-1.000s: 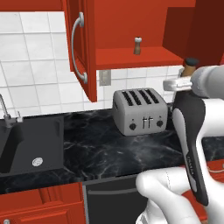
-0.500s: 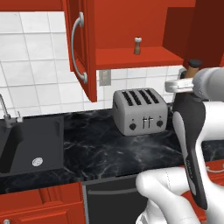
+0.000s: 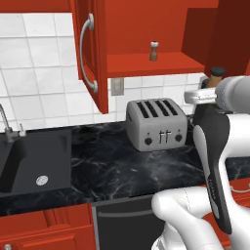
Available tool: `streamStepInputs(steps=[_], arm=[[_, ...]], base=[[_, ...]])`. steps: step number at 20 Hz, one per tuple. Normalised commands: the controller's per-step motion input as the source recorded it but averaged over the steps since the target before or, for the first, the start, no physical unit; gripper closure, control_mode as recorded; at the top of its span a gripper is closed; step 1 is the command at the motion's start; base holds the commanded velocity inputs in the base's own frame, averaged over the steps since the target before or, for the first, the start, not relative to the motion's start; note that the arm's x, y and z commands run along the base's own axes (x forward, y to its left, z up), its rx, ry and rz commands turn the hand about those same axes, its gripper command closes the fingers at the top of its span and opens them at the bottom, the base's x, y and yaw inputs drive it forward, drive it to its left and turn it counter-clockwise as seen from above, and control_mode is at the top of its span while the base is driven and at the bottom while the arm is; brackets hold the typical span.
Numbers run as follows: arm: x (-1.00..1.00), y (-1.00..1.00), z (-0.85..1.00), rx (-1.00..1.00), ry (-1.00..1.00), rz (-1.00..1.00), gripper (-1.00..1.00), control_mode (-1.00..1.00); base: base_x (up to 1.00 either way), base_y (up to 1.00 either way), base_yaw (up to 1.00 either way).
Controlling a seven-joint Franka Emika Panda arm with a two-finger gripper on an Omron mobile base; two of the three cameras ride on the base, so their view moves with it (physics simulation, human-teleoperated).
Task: Take 2 condiments from the cabinet and move them on the counter near the stove.Make sure the condiments are lined up with each other, next to each other.
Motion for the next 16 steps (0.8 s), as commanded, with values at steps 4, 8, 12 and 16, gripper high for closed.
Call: streamStepInputs(steps=[4, 8, 12, 16], arm=[[0.0, 0.0, 0.0, 0.0, 0.0, 0.0, 1.0, 1.0], [0.0, 0.0, 0.0, 0.0, 0.0, 0.0, 1.0, 1.0], [0.0, 0.0, 0.0, 0.0, 0.0, 0.0, 1.0, 1.0], [0.0, 0.0, 0.0, 0.0, 0.0, 0.0, 1.0, 1.0]], base=[[-0.31, 0.0, 0.05], [-0.66, 0.0, 0.06], [-0.64, 0.0, 0.05], [-0.59, 0.0, 0.05]])
